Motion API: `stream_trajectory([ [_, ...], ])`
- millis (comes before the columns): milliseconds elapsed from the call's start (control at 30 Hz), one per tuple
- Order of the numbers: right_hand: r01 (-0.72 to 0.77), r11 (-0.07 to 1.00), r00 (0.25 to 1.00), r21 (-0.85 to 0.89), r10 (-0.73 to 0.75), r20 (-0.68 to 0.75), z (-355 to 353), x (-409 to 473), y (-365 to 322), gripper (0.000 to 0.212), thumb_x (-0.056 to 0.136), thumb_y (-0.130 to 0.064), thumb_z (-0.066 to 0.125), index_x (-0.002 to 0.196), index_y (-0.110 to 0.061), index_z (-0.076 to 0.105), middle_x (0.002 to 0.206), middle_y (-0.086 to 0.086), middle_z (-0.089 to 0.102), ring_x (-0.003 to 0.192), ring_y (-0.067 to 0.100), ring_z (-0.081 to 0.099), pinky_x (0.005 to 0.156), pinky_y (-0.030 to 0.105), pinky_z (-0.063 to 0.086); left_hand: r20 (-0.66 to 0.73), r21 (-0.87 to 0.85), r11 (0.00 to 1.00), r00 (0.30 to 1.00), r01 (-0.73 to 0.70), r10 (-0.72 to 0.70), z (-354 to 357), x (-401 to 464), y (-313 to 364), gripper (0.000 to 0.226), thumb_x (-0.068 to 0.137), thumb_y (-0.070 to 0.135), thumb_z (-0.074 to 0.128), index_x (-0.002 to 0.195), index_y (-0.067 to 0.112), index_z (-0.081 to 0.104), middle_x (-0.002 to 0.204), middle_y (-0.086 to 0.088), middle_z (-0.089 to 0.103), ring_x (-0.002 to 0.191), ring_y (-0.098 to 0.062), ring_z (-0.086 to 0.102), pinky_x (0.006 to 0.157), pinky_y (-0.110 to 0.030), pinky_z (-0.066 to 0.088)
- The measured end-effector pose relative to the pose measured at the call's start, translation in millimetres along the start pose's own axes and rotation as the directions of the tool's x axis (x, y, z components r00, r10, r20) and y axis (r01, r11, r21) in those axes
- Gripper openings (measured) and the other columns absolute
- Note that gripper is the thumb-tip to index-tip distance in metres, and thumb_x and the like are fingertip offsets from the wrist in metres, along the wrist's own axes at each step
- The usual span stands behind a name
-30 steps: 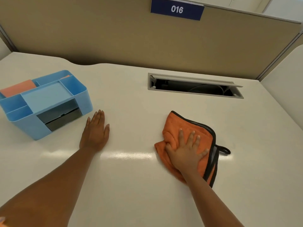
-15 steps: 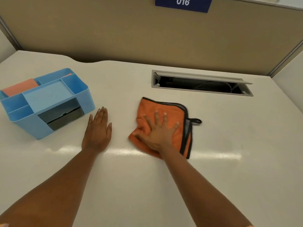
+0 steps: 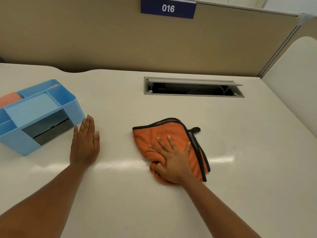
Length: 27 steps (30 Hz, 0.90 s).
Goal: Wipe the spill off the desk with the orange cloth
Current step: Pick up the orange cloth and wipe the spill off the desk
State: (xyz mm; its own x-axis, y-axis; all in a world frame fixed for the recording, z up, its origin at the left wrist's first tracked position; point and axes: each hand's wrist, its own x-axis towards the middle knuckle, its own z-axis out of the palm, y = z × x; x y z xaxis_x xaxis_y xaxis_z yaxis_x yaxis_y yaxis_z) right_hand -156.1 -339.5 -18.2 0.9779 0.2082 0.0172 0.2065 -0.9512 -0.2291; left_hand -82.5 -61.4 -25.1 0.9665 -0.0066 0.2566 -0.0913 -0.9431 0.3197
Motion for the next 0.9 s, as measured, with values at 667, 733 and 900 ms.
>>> stream_trajectory([
  [667,-0.538,0.840,0.842,0.065,0.539,-0.003,-15,-40,47,0.086,0.074,-0.078,0.034,0.143,-0.040,0.000,0.157,-0.010,-0.009,0.144,0.021,-0.013,0.101,0.072,-0.008,0.047,0.039,0.997,0.996,-0.073,0.071,2,3,4,0.060,0.090,0.031,0.013,0.143,0.002,0.017,0.152,-0.017,0.024,0.142,-0.027,0.020,0.117,-0.044,0.006],
  [733,-0.530,0.846,0.847,0.054,0.532,-0.019,-10,-38,33,0.079,0.079,-0.069,0.037,0.144,-0.038,0.002,0.157,-0.008,-0.005,0.144,0.022,-0.011,0.102,0.073,-0.006,0.049,0.040,0.996,0.996,-0.075,0.073,2,3,4,0.060,0.090,0.030,0.014,0.143,0.002,0.017,0.152,-0.017,0.024,0.142,-0.027,0.019,0.117,-0.044,0.006],
  [900,-0.465,0.868,0.867,0.176,0.487,-0.110,4,-27,-14,0.062,0.086,-0.042,0.040,0.144,-0.027,0.021,0.157,-0.004,0.013,0.145,0.023,0.001,0.106,0.064,-0.012,0.052,0.043,0.996,0.996,-0.081,0.079,2,3,4,0.061,0.089,0.031,0.012,0.143,0.003,0.016,0.153,-0.016,0.023,0.143,-0.027,0.018,0.117,-0.043,0.005],
])
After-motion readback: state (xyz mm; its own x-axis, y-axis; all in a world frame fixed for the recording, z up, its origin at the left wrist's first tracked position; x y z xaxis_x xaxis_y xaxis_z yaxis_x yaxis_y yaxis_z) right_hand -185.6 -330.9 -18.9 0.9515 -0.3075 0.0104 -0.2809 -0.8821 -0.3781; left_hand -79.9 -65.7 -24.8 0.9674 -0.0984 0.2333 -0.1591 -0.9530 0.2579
